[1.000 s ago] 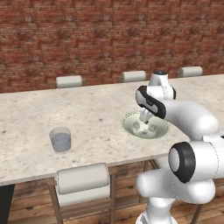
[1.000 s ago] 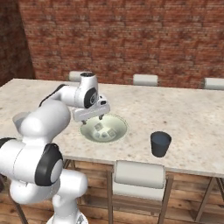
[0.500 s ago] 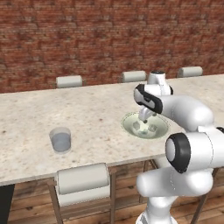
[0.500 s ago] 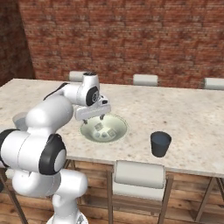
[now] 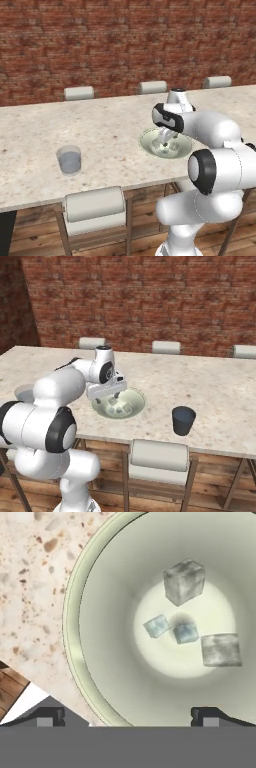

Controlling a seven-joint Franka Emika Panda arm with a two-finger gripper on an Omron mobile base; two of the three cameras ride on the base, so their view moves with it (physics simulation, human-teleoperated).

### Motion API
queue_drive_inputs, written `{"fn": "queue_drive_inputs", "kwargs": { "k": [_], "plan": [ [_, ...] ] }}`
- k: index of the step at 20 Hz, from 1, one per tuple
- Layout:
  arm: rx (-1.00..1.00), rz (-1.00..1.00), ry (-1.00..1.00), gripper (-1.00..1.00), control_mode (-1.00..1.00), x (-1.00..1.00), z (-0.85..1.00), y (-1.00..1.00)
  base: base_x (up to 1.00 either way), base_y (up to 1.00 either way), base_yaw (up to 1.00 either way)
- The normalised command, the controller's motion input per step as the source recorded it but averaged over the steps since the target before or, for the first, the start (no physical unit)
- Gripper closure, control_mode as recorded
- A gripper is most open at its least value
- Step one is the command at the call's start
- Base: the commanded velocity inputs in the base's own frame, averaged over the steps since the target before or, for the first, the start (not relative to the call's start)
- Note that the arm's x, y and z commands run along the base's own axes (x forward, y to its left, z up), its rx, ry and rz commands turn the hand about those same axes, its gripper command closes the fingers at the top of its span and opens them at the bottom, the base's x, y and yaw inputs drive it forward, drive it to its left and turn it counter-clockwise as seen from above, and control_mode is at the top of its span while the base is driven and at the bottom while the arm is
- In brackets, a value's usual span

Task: There are four ice cubes in the ice bowl. Place two ice cubes in each glass of water.

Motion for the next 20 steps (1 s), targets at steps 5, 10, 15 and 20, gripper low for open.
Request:
{"fn": "queue_drive_inputs", "kwargs": {
  "k": [5,10,15,20],
  "plan": [
    [0.00,0.06,0.00,-1.00,-1.00,0.15,-0.18,0.00,0.00,0.00,0.00],
    [0.00,0.06,0.00,-1.00,-1.00,0.22,-0.19,0.02,0.00,0.00,0.00],
    [0.00,0.05,0.00,-1.00,-1.00,0.26,-0.24,0.09,0.00,0.00,0.00],
    [0.00,0.03,0.00,-1.00,-1.00,0.29,-0.19,0.12,0.00,0.00,0.00]
  ]
}}
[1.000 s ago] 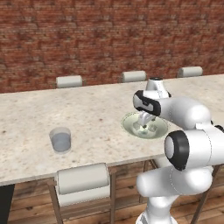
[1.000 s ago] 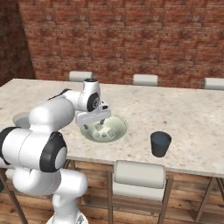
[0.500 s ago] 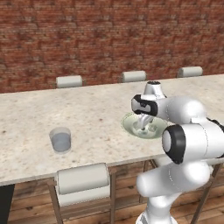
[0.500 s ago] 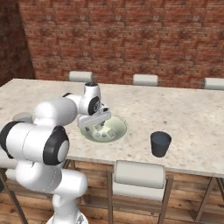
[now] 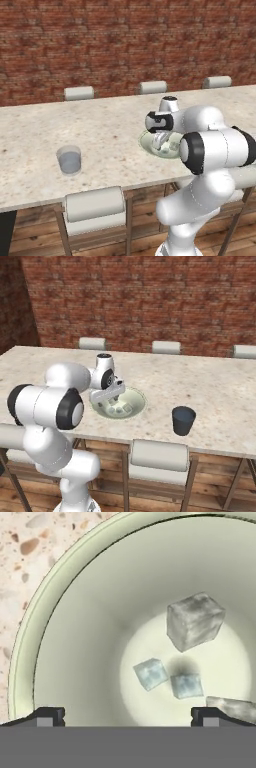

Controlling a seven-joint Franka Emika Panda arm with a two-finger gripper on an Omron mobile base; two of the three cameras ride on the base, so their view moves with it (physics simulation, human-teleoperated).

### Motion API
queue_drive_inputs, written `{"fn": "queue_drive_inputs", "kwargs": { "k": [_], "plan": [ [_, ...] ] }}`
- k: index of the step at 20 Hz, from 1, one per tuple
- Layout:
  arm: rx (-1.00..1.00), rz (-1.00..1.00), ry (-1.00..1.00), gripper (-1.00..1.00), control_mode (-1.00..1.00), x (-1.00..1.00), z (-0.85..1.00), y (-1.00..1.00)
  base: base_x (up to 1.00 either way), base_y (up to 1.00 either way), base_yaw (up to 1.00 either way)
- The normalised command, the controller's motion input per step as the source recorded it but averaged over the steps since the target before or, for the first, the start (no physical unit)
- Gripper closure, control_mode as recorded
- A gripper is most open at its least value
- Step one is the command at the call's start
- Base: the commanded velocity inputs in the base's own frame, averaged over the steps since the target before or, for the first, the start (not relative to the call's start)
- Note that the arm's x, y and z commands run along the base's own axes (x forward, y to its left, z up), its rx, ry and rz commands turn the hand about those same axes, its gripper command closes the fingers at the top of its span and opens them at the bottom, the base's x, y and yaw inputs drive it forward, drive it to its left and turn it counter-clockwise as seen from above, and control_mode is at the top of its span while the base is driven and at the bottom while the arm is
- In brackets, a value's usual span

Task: There are four ice cubes in the ice bowl. Place two ice cubes in each glass of water.

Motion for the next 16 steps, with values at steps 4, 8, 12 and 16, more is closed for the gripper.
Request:
{"fn": "queue_drive_inputs", "kwargs": {
  "k": [4,8,12,16],
  "plan": [
    [0.00,0.01,0.00,-1.00,-1.00,0.34,-0.09,0.02,0.00,0.00,0.00],
    [0.00,0.00,0.00,-1.00,-1.00,0.40,-0.03,0.00,0.00,0.00,0.00],
    [0.00,0.00,0.00,-1.00,-1.00,0.37,-0.05,0.00,0.00,0.00,0.00],
    [0.00,0.00,0.00,-1.00,-1.00,0.38,-0.18,0.00,0.00,0.00,0.00]
  ]
}}
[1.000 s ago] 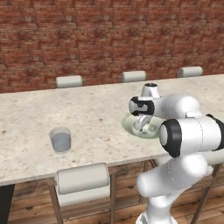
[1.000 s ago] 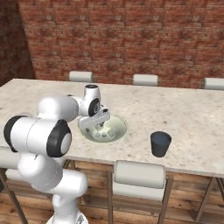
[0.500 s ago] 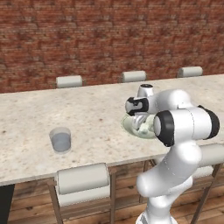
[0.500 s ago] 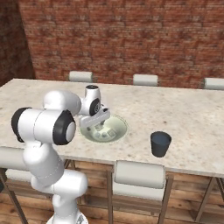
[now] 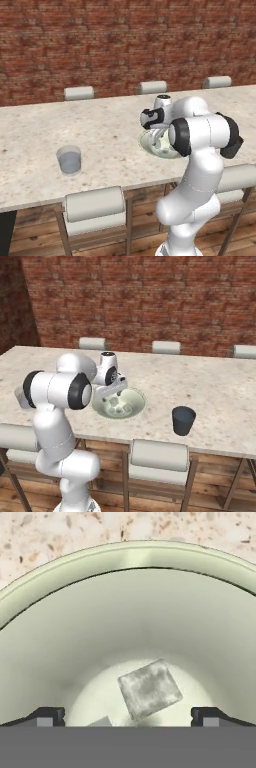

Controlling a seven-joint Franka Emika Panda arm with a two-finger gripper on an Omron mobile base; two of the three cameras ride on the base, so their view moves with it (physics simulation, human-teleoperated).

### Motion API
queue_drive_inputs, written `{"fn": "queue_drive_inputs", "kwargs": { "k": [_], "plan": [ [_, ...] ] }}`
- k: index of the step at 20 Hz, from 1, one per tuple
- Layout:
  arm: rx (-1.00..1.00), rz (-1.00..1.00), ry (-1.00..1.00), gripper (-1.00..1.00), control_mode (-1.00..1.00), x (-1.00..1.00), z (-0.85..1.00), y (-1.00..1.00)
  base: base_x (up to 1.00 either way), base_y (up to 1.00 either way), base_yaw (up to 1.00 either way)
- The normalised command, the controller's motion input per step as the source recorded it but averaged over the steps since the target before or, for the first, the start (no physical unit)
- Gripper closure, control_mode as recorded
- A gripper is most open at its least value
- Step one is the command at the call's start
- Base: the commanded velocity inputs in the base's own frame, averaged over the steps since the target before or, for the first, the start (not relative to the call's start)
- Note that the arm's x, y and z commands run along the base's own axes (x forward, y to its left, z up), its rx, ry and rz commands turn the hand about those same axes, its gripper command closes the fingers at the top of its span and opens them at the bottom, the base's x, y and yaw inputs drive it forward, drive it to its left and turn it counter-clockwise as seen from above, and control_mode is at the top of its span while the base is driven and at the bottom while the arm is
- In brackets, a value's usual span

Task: There are four ice cubes in the ice bowl. Place two ice cubes in each glass of water.

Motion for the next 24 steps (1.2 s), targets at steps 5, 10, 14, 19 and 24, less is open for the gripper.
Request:
{"fn": "queue_drive_inputs", "kwargs": {
  "k": [5,10,14,19,24],
  "plan": [
    [0.00,0.00,0.00,-1.00,-1.00,0.35,-0.27,0.00,0.00,0.00,0.00],
    [0.00,0.00,0.00,-1.00,-1.00,0.22,-0.31,0.00,0.00,0.00,0.00],
    [0.00,0.00,0.00,-1.00,-1.00,0.18,-0.20,0.00,0.00,0.00,0.00],
    [0.00,0.00,0.00,-1.00,-1.00,0.06,-0.04,0.00,0.00,0.00,0.00],
    [0.00,0.00,-0.01,-1.00,-1.00,-0.10,0.00,-0.10,0.00,0.00,0.00]
  ]
}}
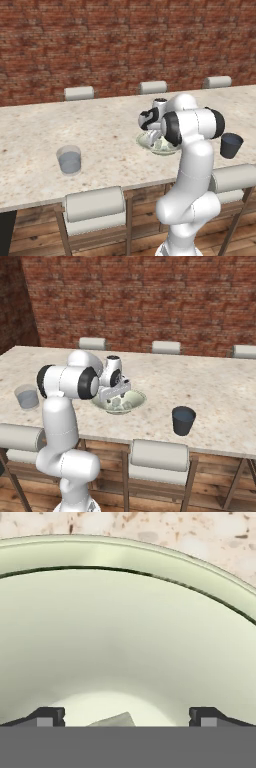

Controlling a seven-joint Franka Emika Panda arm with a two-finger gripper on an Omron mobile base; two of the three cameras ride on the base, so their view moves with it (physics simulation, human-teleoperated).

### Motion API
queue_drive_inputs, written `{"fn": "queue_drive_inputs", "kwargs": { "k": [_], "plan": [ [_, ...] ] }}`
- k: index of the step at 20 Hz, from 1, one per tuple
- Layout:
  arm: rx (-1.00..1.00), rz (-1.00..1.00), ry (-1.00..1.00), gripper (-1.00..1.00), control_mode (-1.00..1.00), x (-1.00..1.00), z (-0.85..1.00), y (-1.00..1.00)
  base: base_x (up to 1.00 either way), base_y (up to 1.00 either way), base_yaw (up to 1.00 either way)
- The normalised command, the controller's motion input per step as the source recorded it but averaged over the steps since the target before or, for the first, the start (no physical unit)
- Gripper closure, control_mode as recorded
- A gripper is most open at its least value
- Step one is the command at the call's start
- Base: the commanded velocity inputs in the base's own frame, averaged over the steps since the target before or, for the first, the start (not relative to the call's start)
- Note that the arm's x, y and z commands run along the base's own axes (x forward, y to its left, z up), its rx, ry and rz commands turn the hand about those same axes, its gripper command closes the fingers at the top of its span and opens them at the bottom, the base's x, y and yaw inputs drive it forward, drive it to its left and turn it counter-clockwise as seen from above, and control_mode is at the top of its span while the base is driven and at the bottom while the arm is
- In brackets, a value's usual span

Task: There are four ice cubes in the ice bowl. Place two ice cubes in each glass of water.

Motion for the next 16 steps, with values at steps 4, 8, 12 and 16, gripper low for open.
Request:
{"fn": "queue_drive_inputs", "kwargs": {
  "k": [4,8,12,16],
  "plan": [
    [0.00,0.00,-0.01,-1.00,-1.00,-0.24,-0.04,-0.12,0.00,0.00,0.00],
    [0.00,0.00,-0.01,-1.00,-1.00,-0.19,-0.12,-0.01,0.00,0.00,0.00],
    [0.00,0.00,-0.04,-1.00,-1.00,-0.04,-0.12,0.12,0.00,0.00,0.00],
    [0.00,0.00,-0.02,-1.00,-1.00,0.00,-0.11,0.11,0.00,0.00,0.00]
  ]
}}
